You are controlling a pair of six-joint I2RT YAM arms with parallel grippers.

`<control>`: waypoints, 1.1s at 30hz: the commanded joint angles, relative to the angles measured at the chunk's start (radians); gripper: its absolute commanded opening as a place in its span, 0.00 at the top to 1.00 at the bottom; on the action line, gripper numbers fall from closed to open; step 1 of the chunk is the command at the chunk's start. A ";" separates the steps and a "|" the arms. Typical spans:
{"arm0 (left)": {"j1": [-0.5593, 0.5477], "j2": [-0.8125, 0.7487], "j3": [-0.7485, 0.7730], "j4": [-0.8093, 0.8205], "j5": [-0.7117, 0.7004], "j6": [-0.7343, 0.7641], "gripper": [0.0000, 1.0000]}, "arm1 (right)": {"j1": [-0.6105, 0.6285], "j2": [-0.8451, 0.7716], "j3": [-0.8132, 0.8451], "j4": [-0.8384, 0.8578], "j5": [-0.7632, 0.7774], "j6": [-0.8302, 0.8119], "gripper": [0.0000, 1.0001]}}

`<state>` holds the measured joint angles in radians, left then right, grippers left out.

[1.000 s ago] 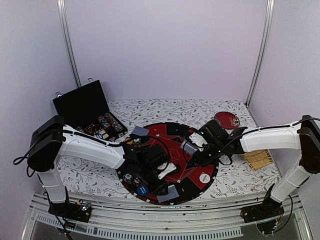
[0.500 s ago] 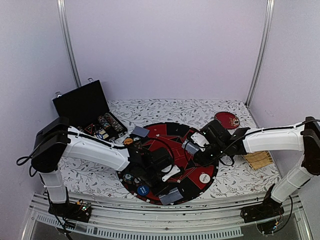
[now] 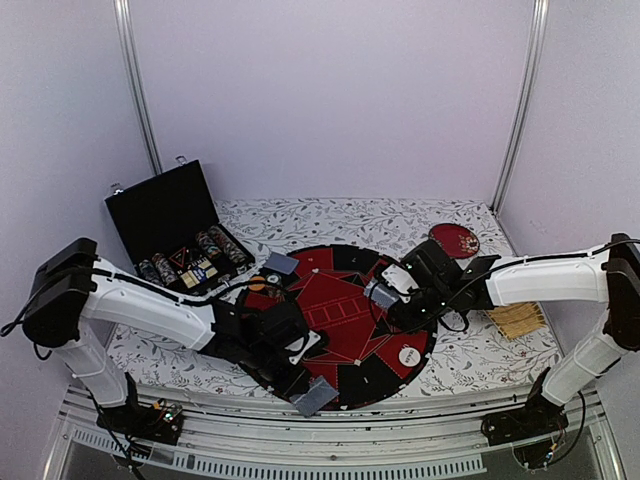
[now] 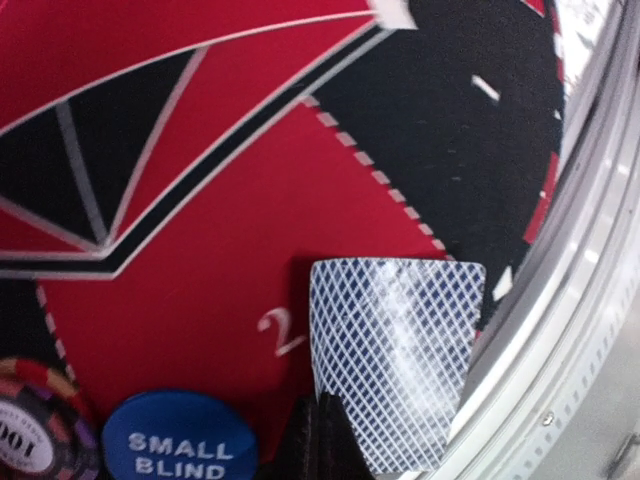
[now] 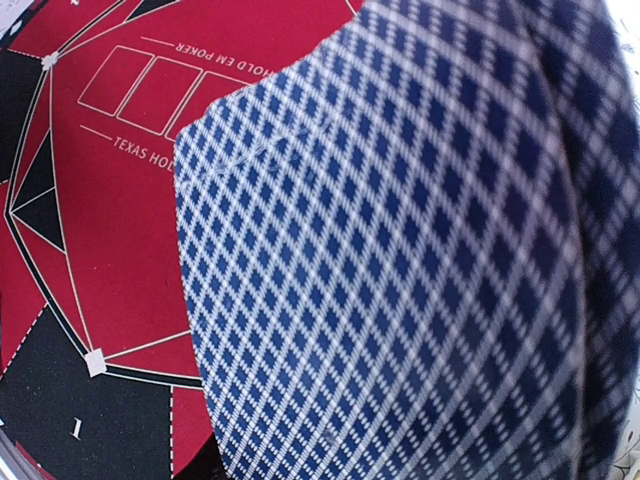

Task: Distribute texas hold em gaming equipment
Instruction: Pick up the poker card from position 1, then distribute the poker card in the small blind area.

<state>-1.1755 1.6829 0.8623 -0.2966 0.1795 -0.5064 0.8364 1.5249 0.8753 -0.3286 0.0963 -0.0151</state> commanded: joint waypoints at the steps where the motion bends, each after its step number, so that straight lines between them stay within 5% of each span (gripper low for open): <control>1: 0.036 -0.056 -0.079 0.115 -0.038 -0.159 1.00 | -0.003 -0.034 -0.013 0.024 -0.001 0.008 0.58; 12: 0.055 -0.094 -0.167 0.280 -0.063 -0.344 1.00 | -0.003 -0.040 -0.007 0.013 0.003 0.004 0.58; 20: 0.054 -0.118 -0.178 0.227 -0.098 -0.367 1.00 | -0.003 -0.049 0.000 0.005 -0.004 0.003 0.58; 24: 0.044 -0.126 -0.170 0.212 -0.086 -0.370 0.75 | -0.003 -0.050 0.008 0.001 -0.019 0.000 0.57; 33: 0.063 -0.273 -0.052 0.095 -0.172 -0.219 0.52 | 0.022 -0.085 0.011 0.042 -0.140 -0.034 0.57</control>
<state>-1.1316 1.5009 0.7361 -0.1612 0.0578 -0.8211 0.8383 1.4921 0.8719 -0.3313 0.0357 -0.0231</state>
